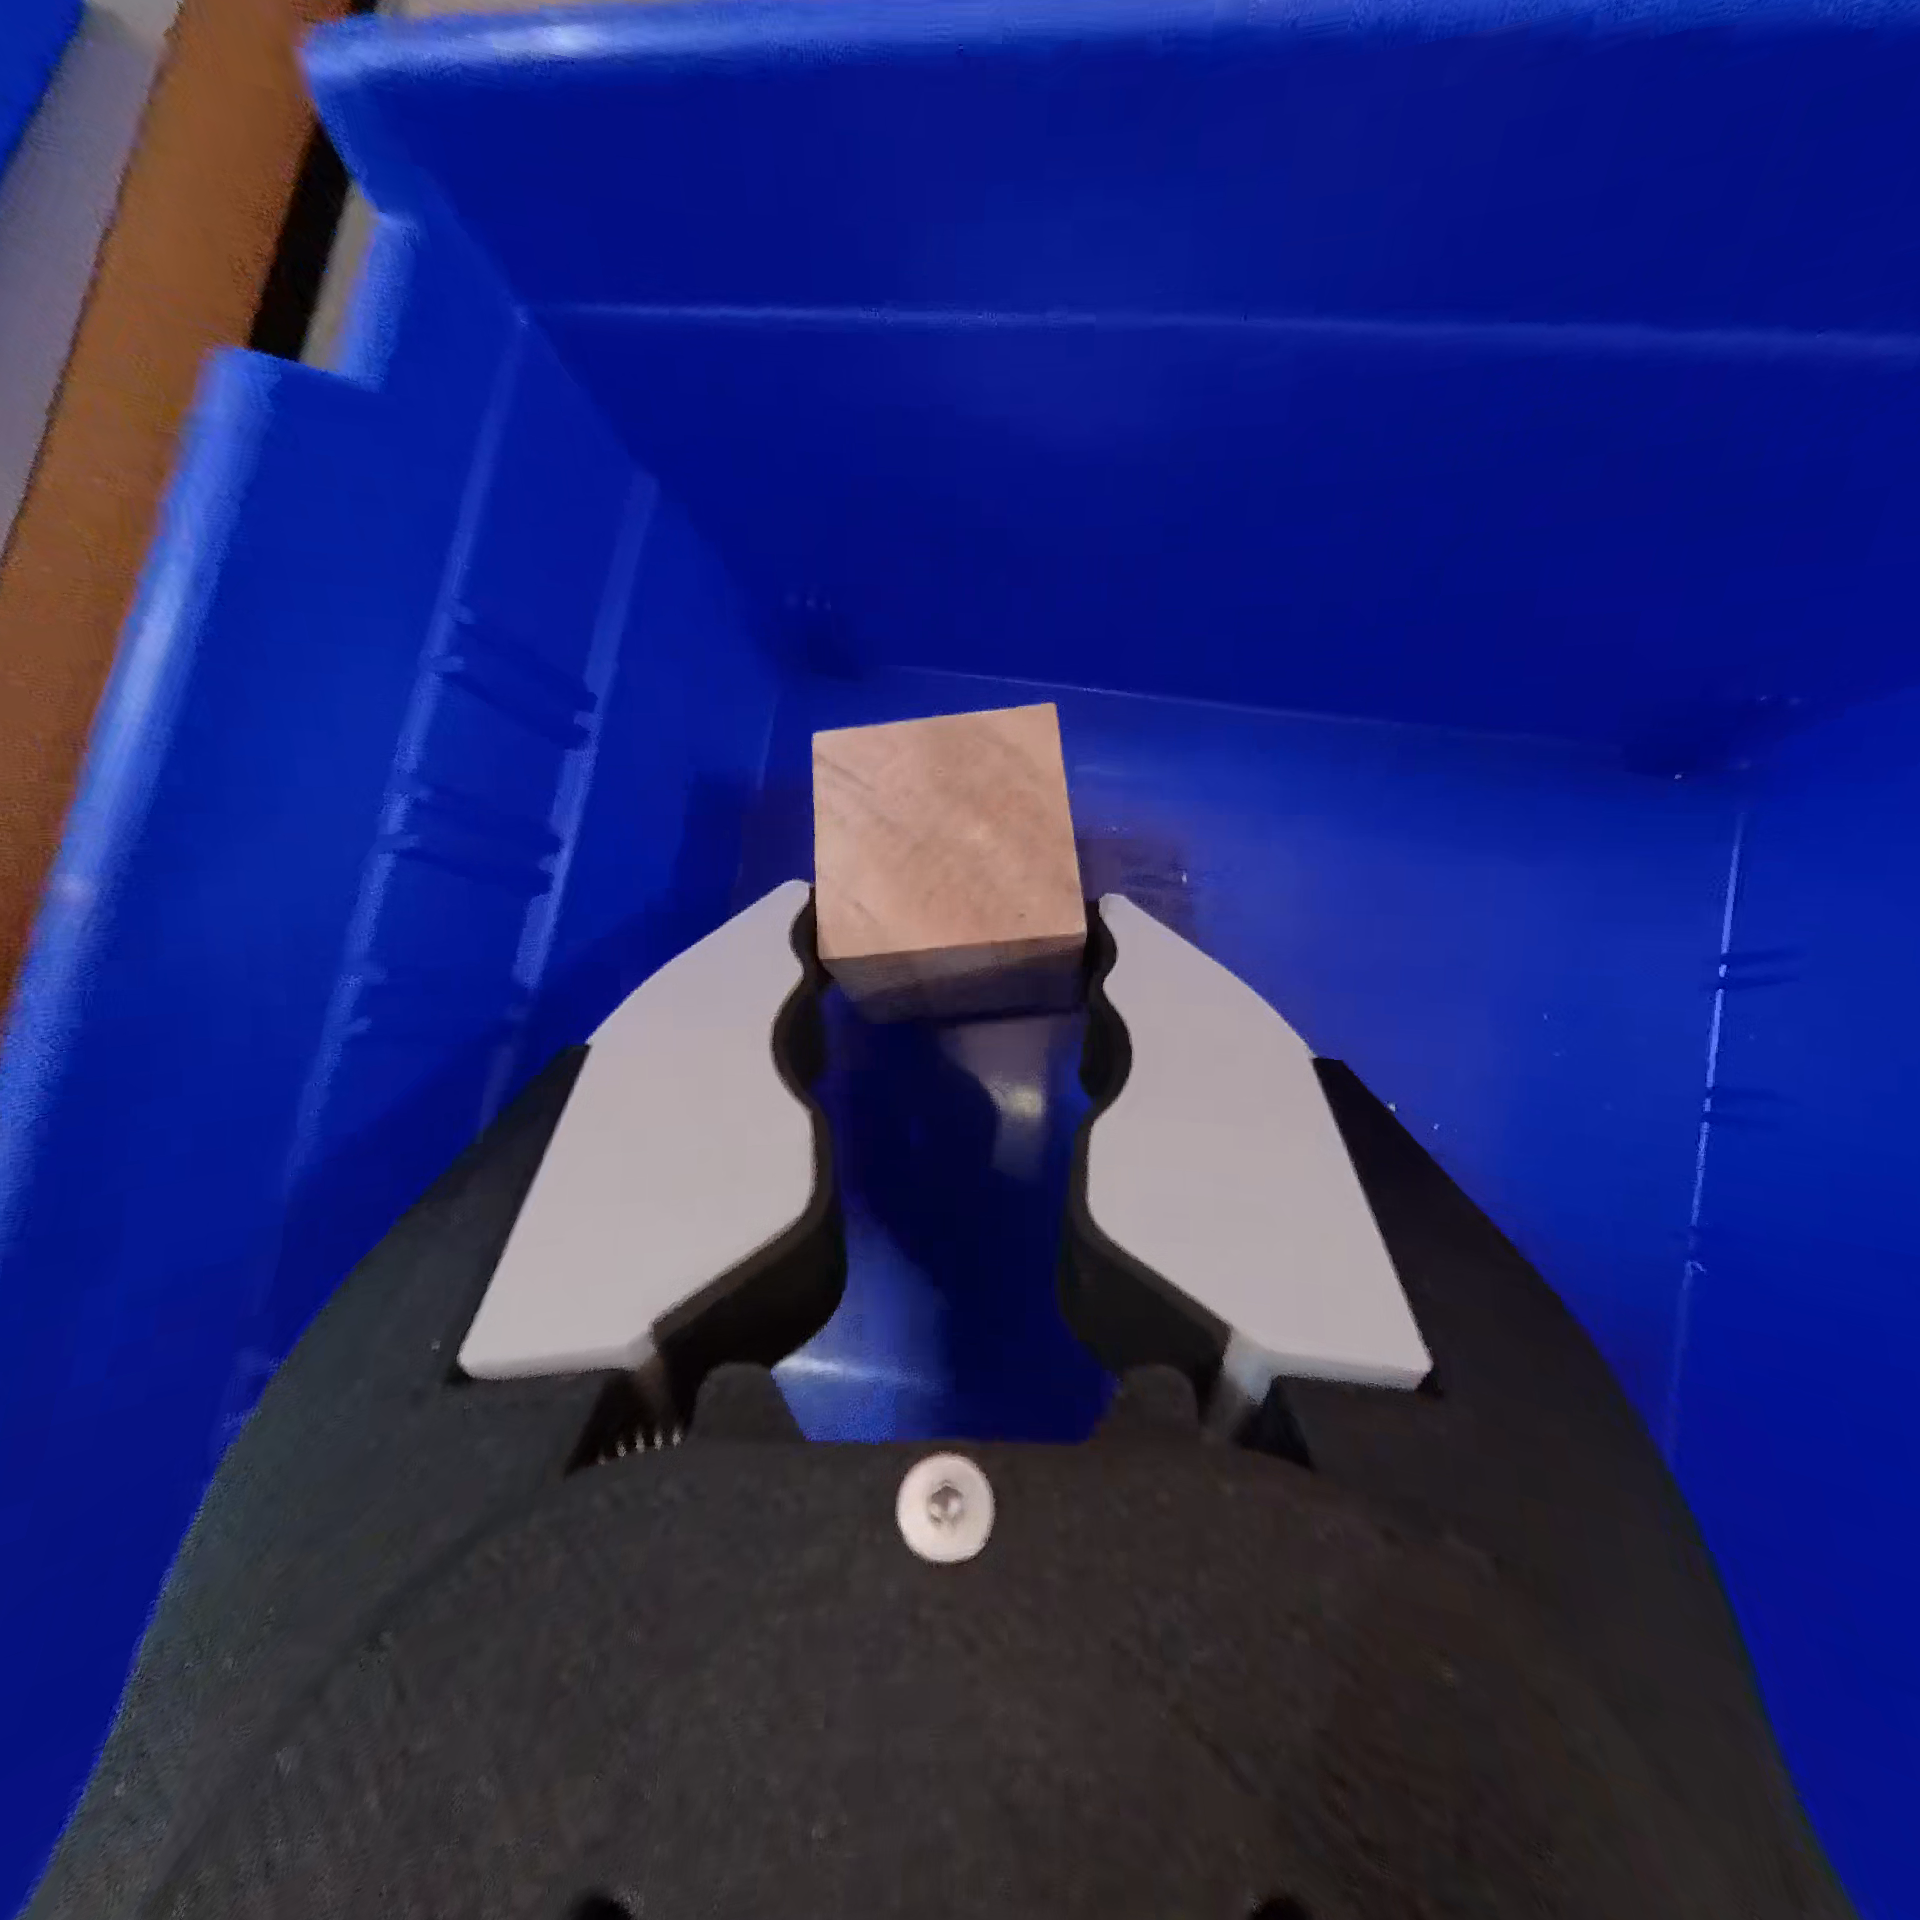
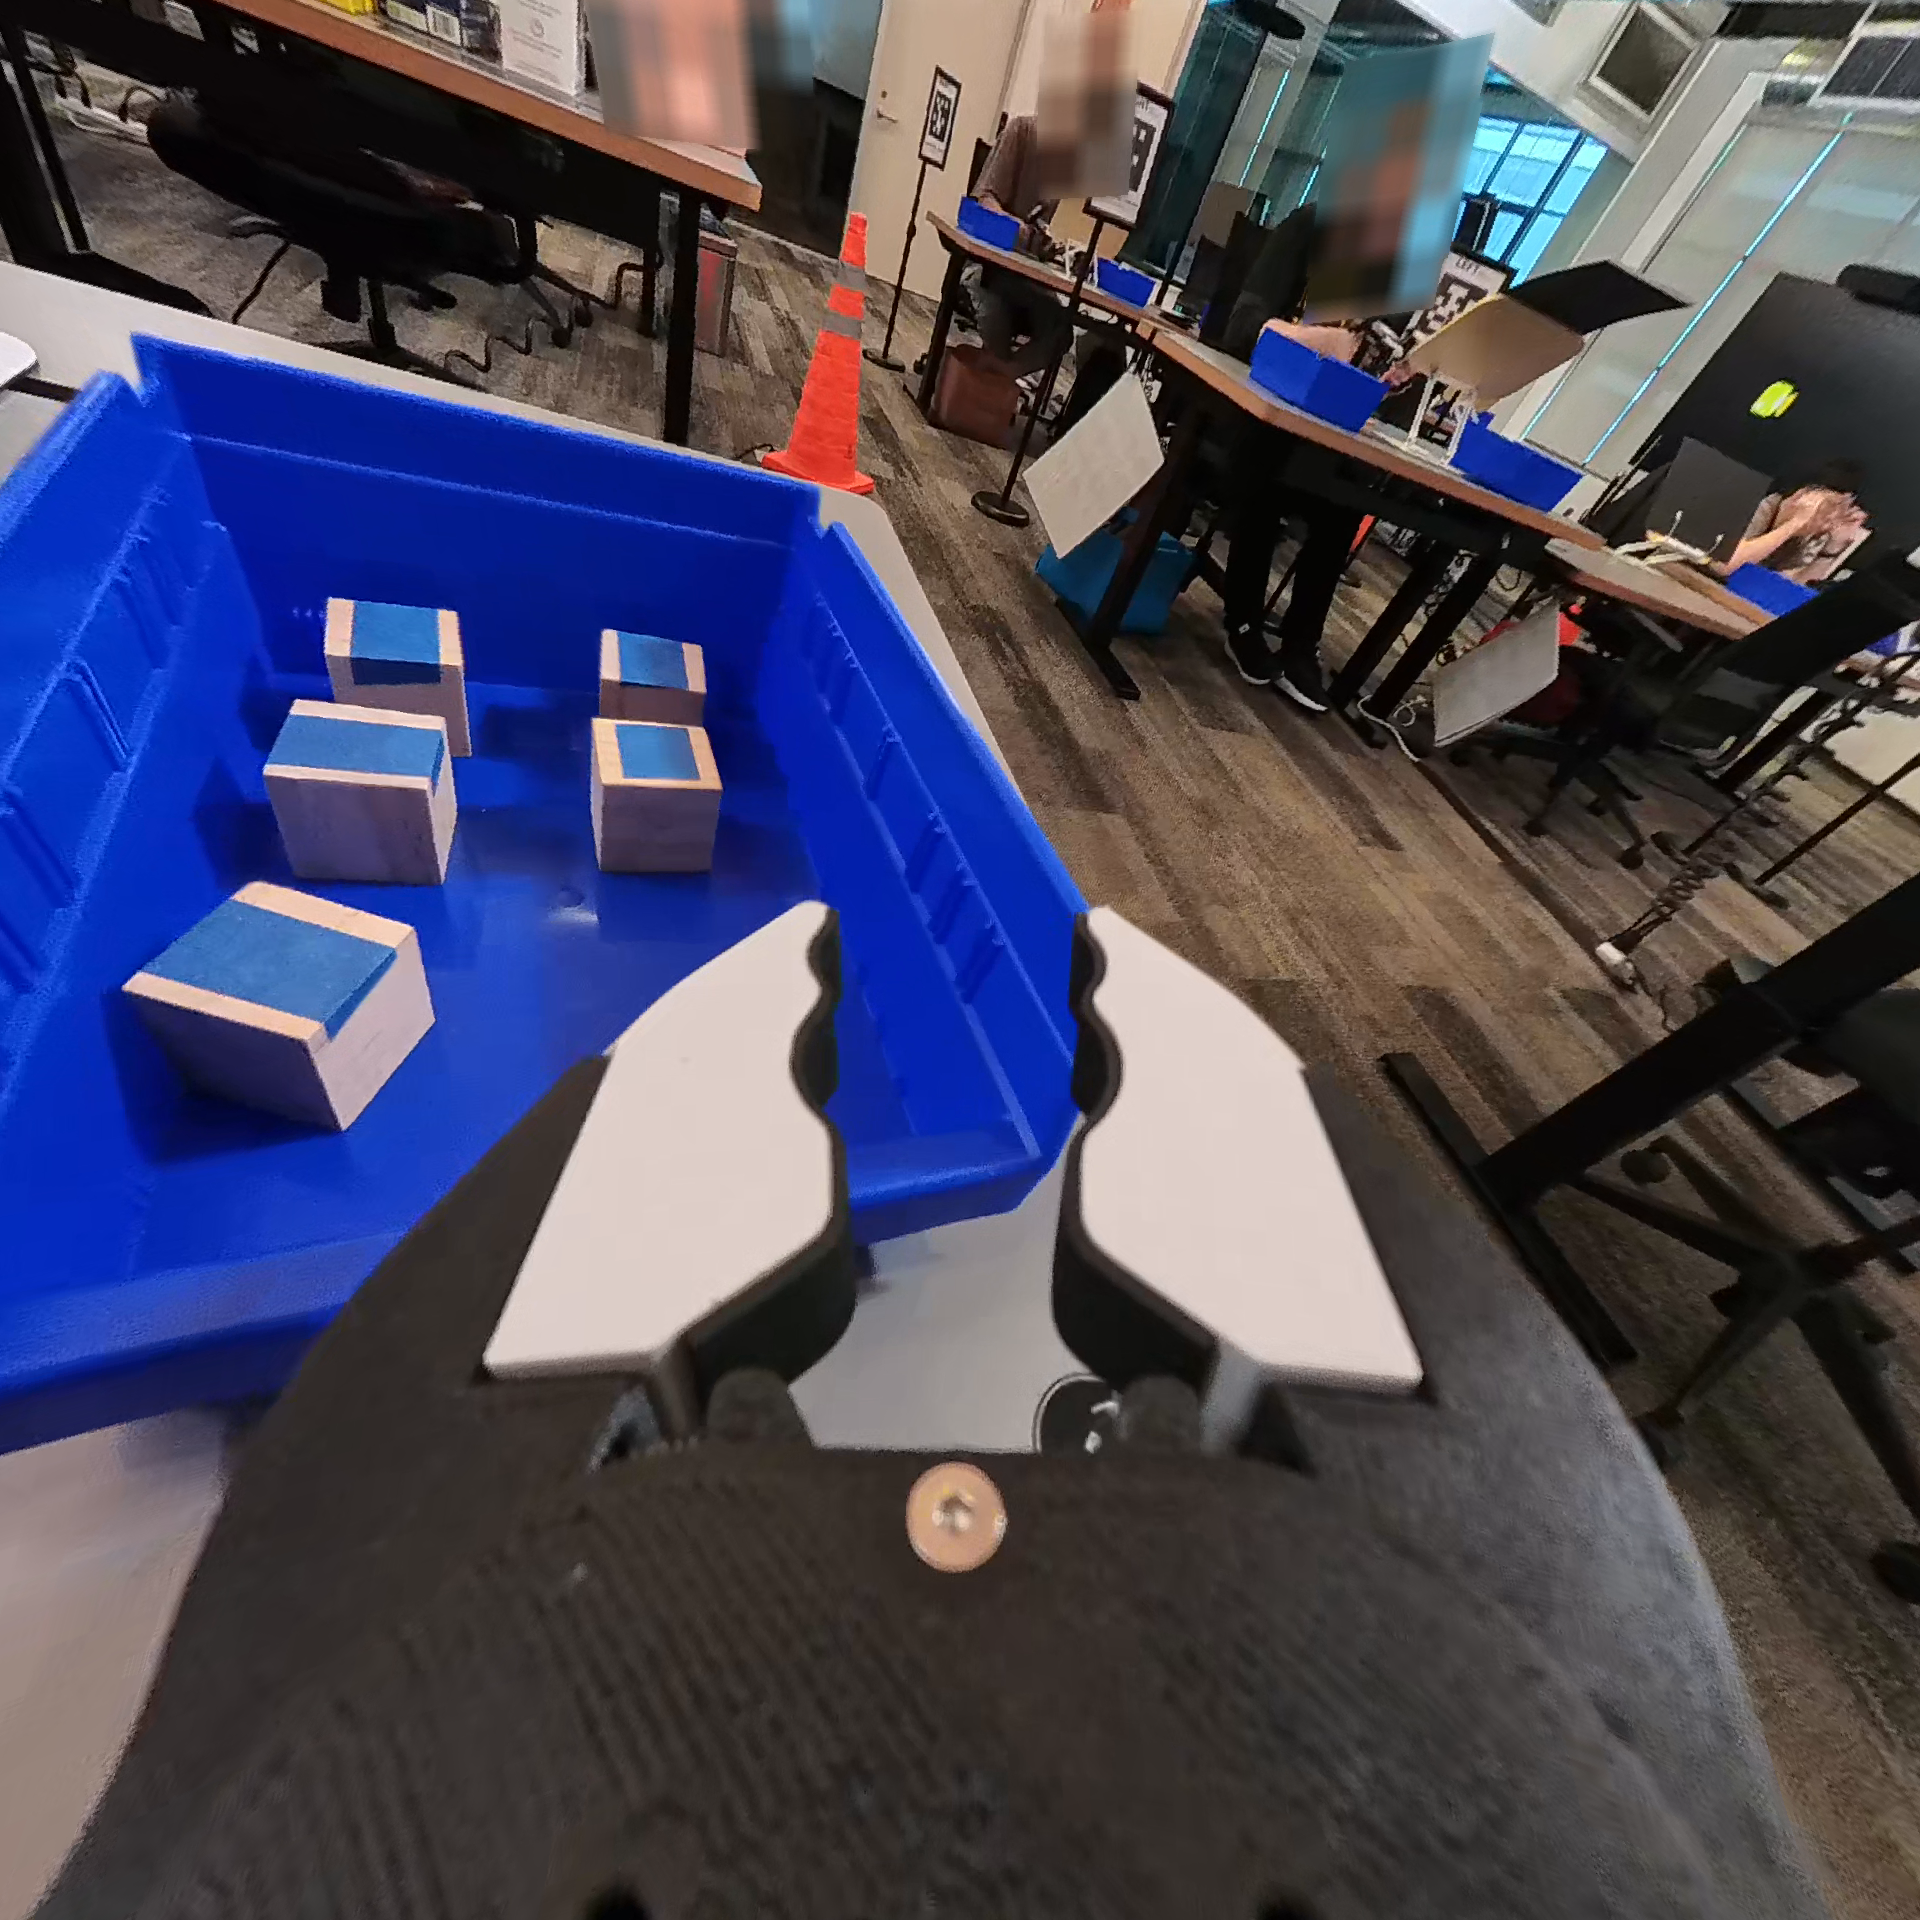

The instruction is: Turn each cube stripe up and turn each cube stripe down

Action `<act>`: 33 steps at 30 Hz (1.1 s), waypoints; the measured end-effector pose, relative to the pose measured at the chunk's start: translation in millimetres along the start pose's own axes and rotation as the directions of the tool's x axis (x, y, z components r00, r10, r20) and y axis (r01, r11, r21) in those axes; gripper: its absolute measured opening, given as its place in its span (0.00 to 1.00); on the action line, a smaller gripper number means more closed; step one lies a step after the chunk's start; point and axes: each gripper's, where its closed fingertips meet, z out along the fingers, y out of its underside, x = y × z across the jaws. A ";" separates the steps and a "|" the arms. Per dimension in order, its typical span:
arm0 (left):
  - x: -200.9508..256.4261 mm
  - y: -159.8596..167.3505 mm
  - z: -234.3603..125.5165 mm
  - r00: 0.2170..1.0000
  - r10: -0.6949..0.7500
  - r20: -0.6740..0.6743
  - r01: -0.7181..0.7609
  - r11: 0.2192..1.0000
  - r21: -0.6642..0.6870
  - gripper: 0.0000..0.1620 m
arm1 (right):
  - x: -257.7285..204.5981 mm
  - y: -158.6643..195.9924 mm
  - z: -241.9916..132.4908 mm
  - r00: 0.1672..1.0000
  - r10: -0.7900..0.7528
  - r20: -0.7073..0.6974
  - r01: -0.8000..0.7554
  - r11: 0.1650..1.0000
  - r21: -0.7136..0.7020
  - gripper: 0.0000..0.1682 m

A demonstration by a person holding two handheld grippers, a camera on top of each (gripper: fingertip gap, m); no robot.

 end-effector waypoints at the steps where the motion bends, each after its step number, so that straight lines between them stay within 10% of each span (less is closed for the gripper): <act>1: -2.1 -4.3 -5.5 1.000 -0.009 0.000 0.009 1.000 0.022 0.29 | -0.9 -2.0 -0.6 1.000 -0.013 -0.004 0.013 1.000 0.005 0.26; 7: 37.5 -67.1 -84.4 0.889 -0.165 -0.427 0.301 0.914 0.272 0.29 | -38.8 -61.3 -26.4 0.999 0.002 0.053 -0.010 0.988 0.156 0.24; 13: 126.3 -130.4 -239.8 0.193 -0.071 -0.979 0.656 0.751 0.075 0.28 | -201.0 -141.2 -105.4 0.838 -0.019 0.545 -0.221 0.902 0.371 0.16; 24: 376.5 -21.8 -353.5 -0.550 -0.173 -0.817 0.136 0.947 -0.292 0.28 | -297.3 -112.6 -139.0 0.666 -0.155 0.730 -0.216 0.896 0.388 0.26; 33: 431.4 49.9 -363.6 -0.678 -0.307 -0.668 -0.047 0.925 -0.377 0.28 | -292.1 -112.7 -136.6 0.711 -0.191 0.677 -0.203 0.866 0.457 0.34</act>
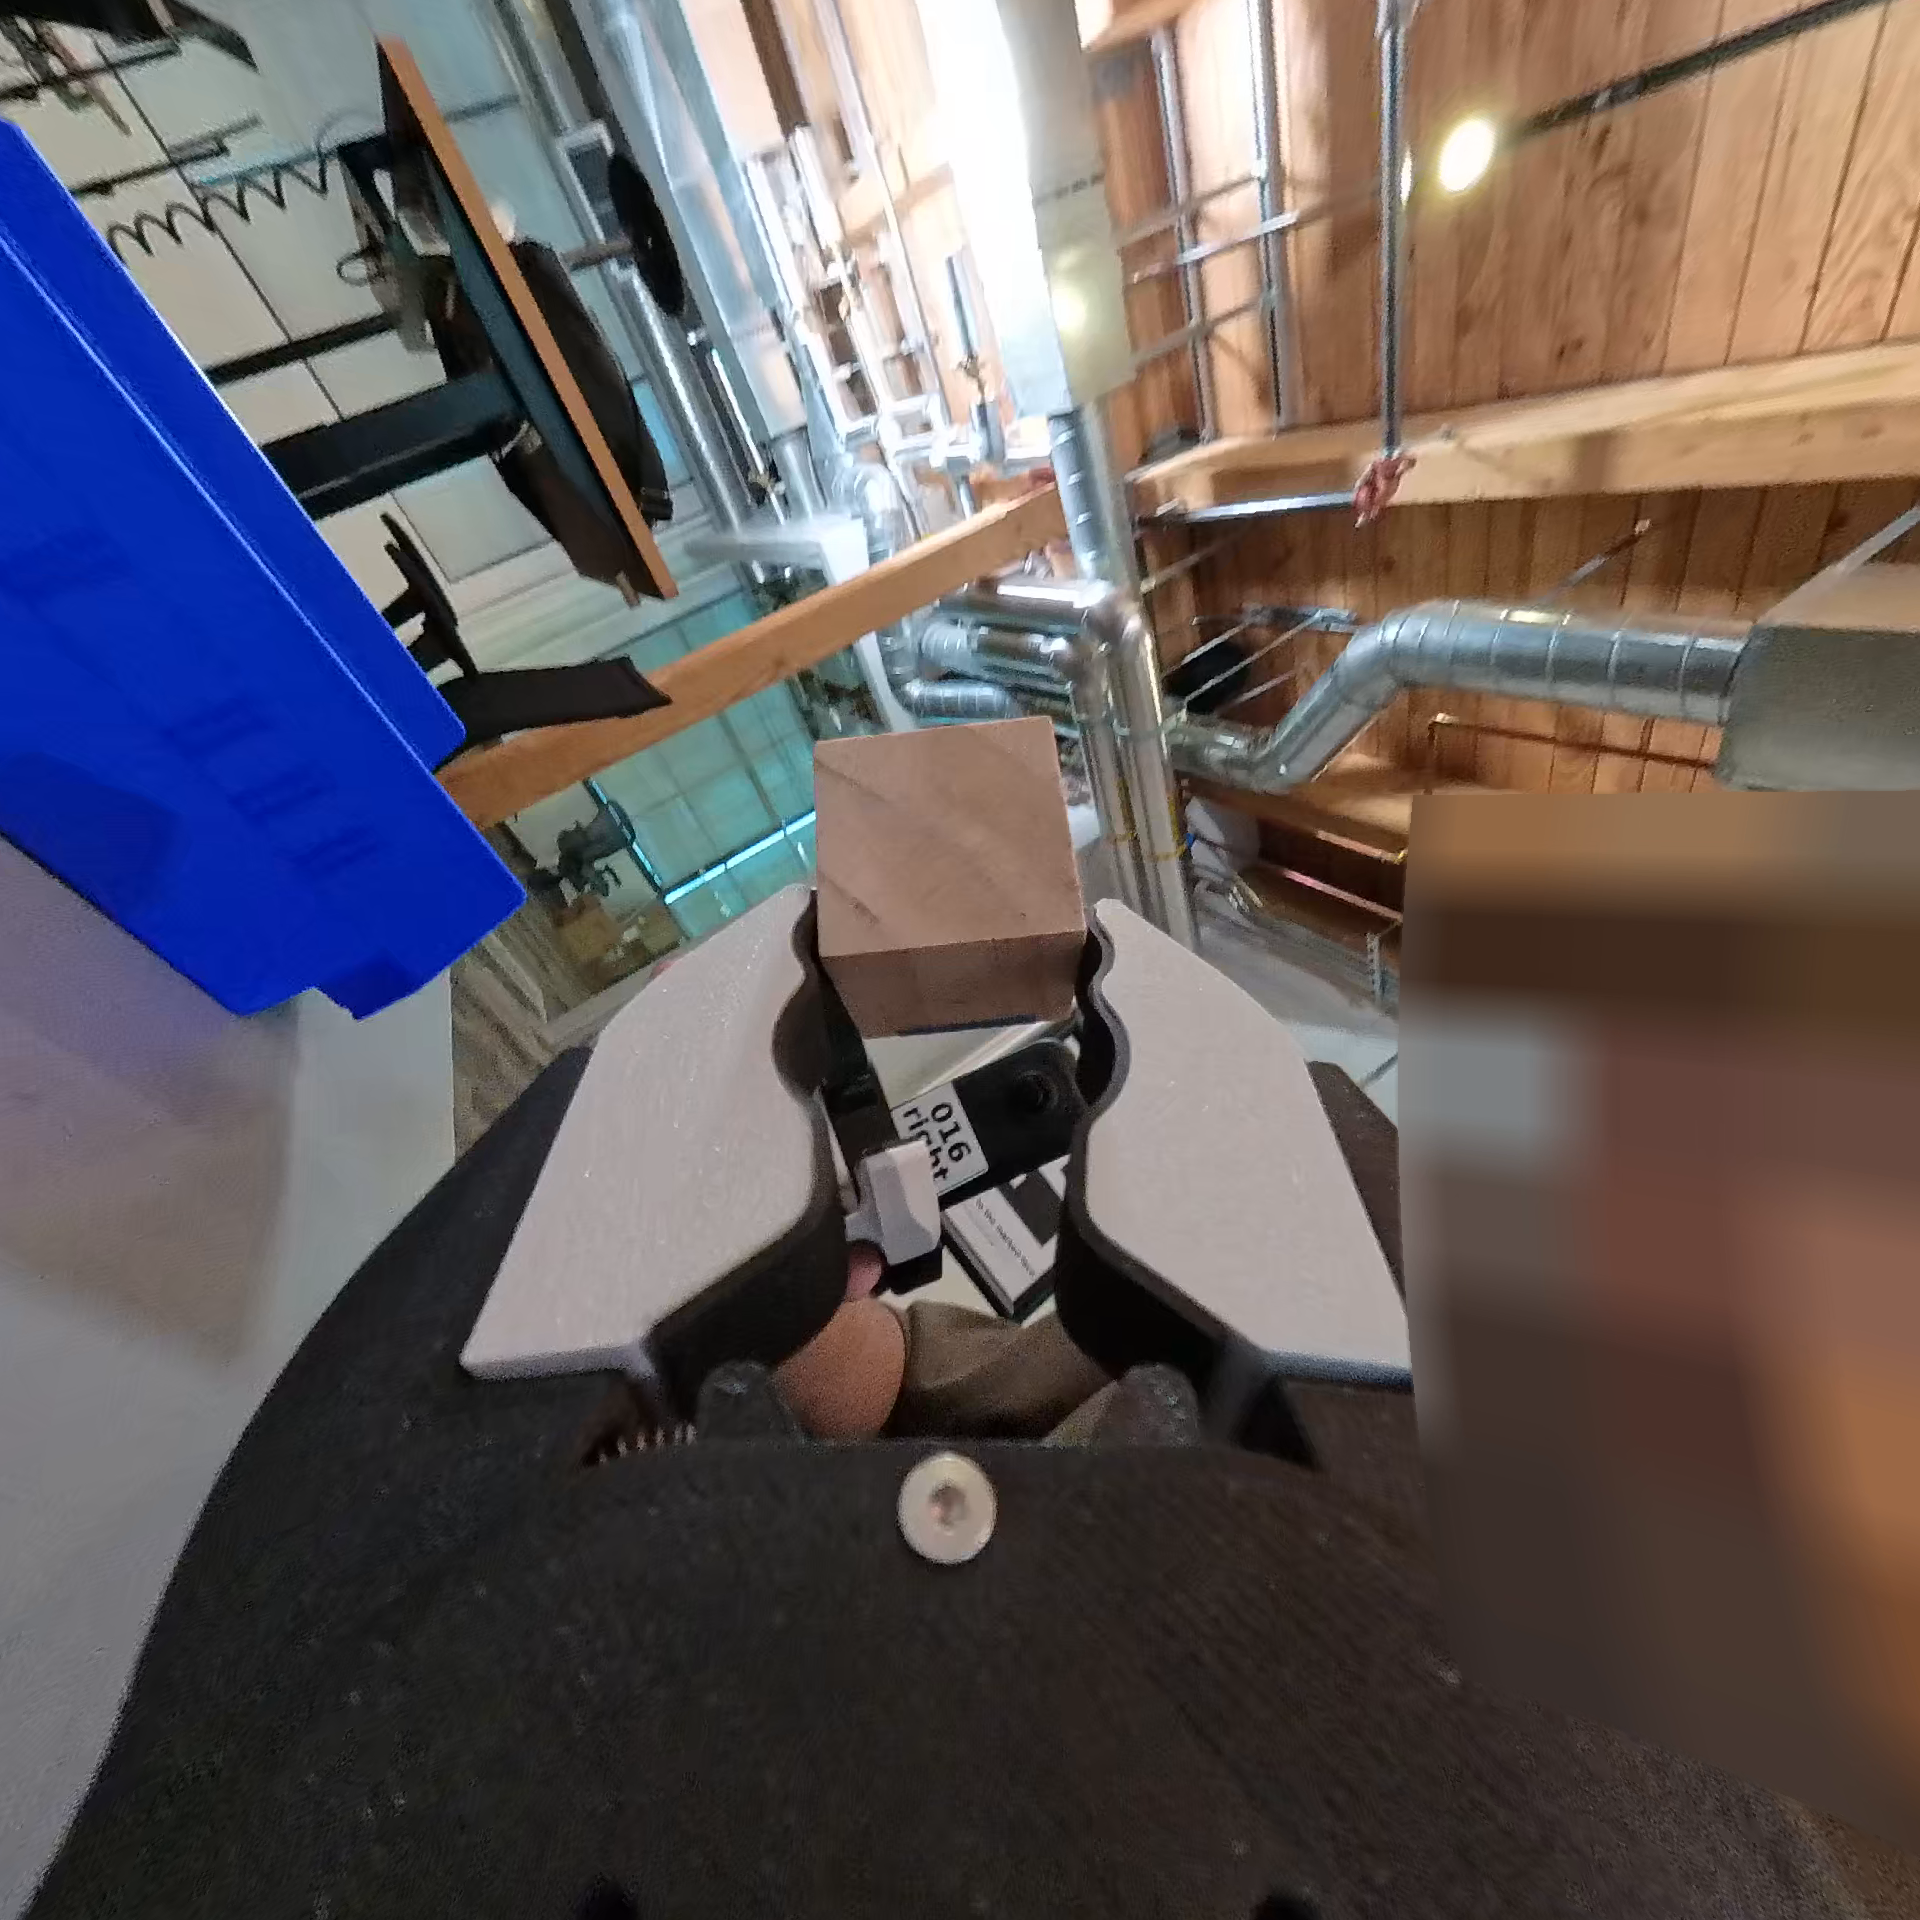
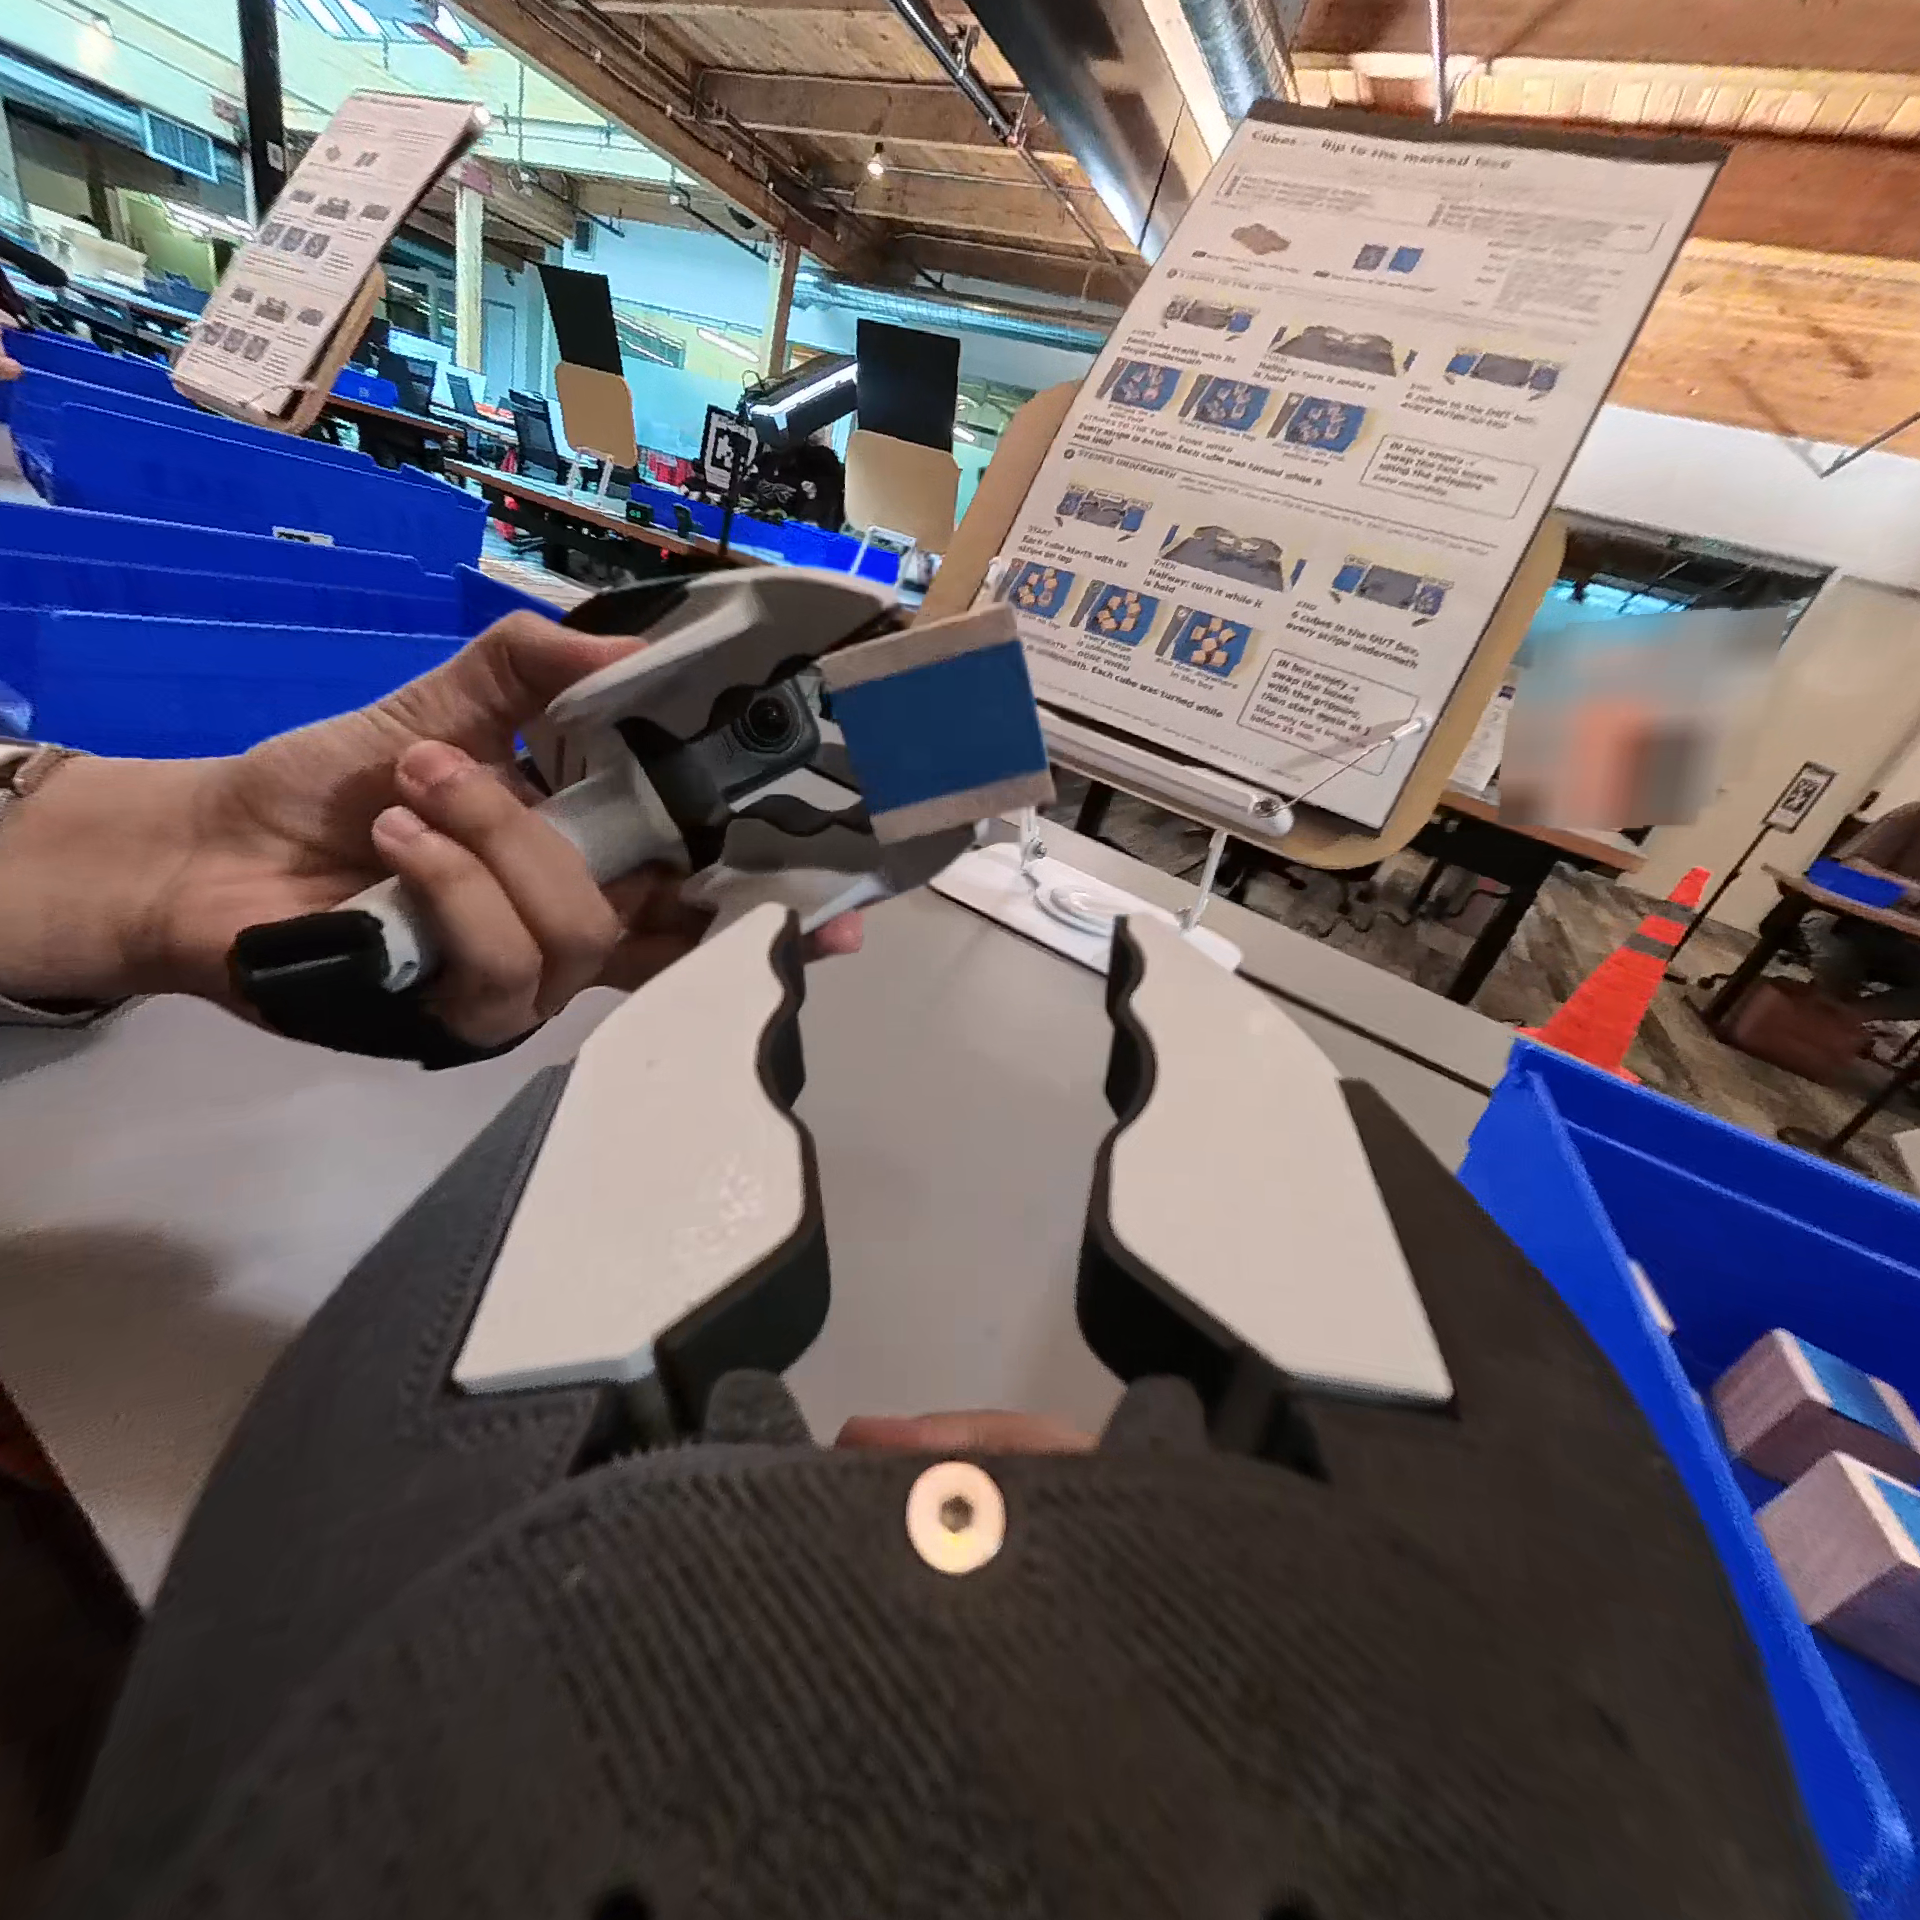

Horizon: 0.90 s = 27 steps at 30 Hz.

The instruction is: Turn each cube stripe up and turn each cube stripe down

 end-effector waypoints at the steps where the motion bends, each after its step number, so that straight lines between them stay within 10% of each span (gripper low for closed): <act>1: -0.3 5.7 2.1 1.000 0.000 -0.003 0.000 1.000 -0.021 0.28 | -0.4 -1.2 0.3 1.000 -0.026 -0.013 0.026 1.000 0.006 0.34; 27: -9.3 45.1 18.3 0.995 -0.101 -0.022 0.098 0.990 -0.099 0.39 | -0.2 -17.7 -5.4 0.987 -0.152 -0.057 0.155 0.985 0.071 0.25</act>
